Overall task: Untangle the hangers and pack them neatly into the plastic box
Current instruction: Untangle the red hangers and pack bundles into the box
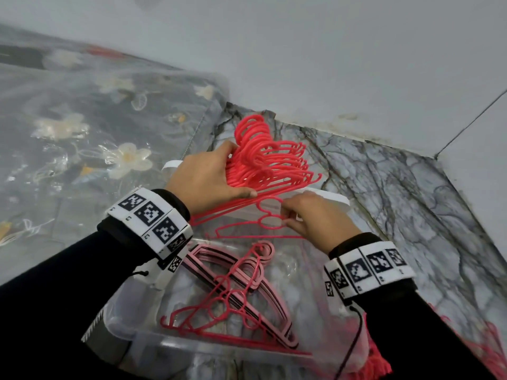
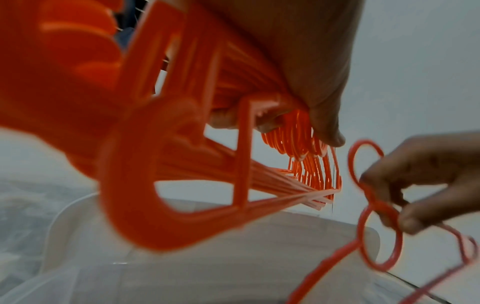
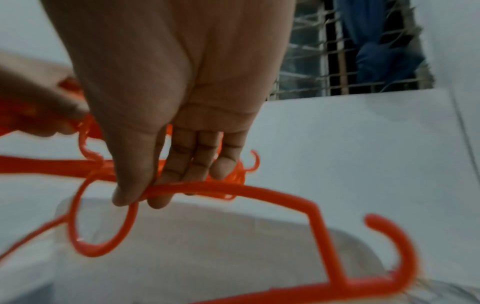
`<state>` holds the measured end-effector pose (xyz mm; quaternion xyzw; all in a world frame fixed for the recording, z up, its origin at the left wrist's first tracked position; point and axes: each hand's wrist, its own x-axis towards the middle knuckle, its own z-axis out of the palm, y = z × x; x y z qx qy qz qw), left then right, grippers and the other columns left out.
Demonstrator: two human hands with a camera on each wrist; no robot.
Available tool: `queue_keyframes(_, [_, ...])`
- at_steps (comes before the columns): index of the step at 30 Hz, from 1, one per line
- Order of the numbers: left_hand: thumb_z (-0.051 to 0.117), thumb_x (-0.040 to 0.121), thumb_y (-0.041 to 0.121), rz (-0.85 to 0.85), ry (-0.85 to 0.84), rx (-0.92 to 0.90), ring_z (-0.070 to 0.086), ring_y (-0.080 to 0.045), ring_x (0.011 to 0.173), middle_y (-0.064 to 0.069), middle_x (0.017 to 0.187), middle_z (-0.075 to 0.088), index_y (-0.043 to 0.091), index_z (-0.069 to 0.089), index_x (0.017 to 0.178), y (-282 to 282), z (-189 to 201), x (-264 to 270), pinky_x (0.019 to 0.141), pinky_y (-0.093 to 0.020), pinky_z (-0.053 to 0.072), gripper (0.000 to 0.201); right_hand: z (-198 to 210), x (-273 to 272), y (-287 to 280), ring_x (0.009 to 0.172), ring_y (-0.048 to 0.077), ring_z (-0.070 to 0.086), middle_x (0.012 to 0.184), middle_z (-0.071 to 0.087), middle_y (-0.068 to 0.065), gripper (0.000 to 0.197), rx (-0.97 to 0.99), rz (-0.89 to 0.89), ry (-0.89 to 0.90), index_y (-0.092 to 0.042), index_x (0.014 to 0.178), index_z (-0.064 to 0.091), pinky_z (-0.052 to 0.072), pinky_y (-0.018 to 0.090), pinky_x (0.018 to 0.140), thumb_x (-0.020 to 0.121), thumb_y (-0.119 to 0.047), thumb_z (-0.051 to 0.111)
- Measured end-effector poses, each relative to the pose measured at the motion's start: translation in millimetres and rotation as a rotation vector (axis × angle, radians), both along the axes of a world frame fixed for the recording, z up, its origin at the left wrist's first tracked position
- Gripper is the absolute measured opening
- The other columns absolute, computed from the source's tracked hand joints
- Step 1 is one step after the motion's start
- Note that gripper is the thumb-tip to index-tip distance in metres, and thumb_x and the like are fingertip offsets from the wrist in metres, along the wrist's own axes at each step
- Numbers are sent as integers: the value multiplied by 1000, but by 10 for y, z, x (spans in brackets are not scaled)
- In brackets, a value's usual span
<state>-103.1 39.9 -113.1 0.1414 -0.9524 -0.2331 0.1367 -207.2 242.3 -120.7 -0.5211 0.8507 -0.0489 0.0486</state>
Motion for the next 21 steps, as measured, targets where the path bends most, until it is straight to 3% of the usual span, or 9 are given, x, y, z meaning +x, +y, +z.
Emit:
queue_keyframes(4, [65, 57, 76, -5, -28, -8, 64, -24, 102, -1, 115, 67, 24, 43, 129, 8, -31, 7, 76, -30, 44, 92, 245, 12, 128, 95, 20, 54, 93, 65, -1, 12, -90, 11, 40, -19, 92, 66, 42, 37, 83, 87, -30, 63])
queue_keyframes(9, [51, 50, 86, -20, -1, -20, 65, -20, 98, 2, 112, 69, 29, 43, 128, 78, -80, 13, 68, -24, 31, 97, 331, 88, 143, 90, 20, 55, 90, 64, -1, 11, -308, -15, 78, -16, 90, 67, 44, 38, 78, 87, -26, 64])
queue_keyframes(16, [47, 48, 92, -29, 8, 15, 65, -19, 92, 4, 103, 69, 29, 44, 124, 84, -125, -17, 68, -26, 35, 99, 297, 44, 120, 96, 18, 52, 95, 63, -2, 14, -222, -60, 192, -17, 93, 65, 41, 31, 74, 90, -29, 60])
queue_keyframes(21, [60, 48, 87, -106, -35, 169, 64, -14, 89, 7, 100, 68, 26, 47, 118, 164, -145, -30, 79, -35, 50, 93, 250, 132, 70, 93, 22, 55, 90, 63, 1, 11, -340, -74, 232, -14, 88, 65, 37, 28, 72, 88, -25, 62])
